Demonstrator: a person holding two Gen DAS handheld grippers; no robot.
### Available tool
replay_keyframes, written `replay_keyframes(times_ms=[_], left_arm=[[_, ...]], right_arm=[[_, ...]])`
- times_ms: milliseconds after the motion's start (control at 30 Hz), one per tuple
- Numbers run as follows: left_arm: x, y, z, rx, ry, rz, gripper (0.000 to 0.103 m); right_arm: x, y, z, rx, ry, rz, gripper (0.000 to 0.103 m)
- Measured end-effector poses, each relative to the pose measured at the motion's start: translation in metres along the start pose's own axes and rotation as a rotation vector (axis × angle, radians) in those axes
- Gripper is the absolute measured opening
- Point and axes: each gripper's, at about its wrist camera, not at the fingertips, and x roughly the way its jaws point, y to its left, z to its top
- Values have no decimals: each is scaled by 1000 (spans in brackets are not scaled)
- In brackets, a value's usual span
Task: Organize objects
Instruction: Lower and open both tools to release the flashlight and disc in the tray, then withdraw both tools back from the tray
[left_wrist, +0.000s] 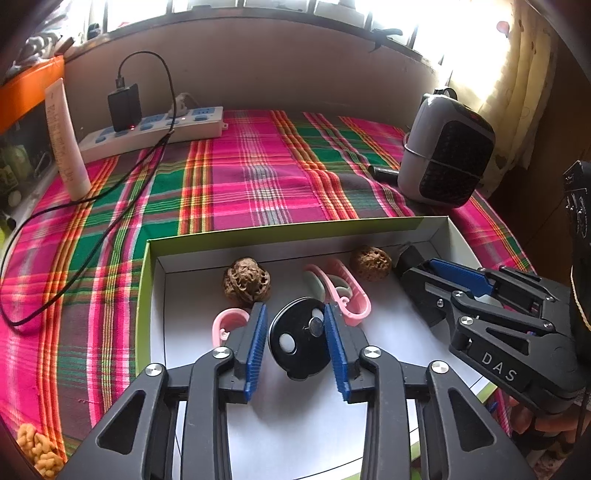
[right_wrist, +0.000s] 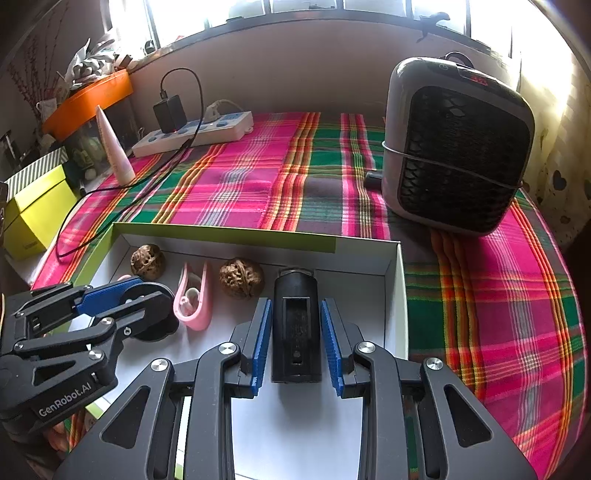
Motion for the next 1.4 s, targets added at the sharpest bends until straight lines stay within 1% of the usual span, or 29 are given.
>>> replay_keyframes(times_ms=[267, 433, 533, 567, 900, 1067, 1400], left_arm=[[-9, -2, -4, -6, -5, 27, 34], [-24, -3, -5, -2, -32, 52, 37], [-31, -4, -8, -6, -41, 52, 37], [-33, -5, -9, -7, -43, 54, 37], [-59, -8, -19, -14, -79, 60, 38], [-67, -8, -27, -19, -83, 62, 38], [-95, -9, -45, -27, -139, 68, 38]], right_arm=[[-9, 3, -3, 4, -13, 3, 29], [-18, 7, -6, -1, -27, 7, 29], [-24, 10, -8, -7, -36, 5, 38], [-27, 12, -9, -9, -40, 5, 39], [-45, 22, -17, -11, -60, 13, 39], [-52, 27, -22, -11, -68, 16, 39], [-74, 36, -38, -2, -96, 35, 39]])
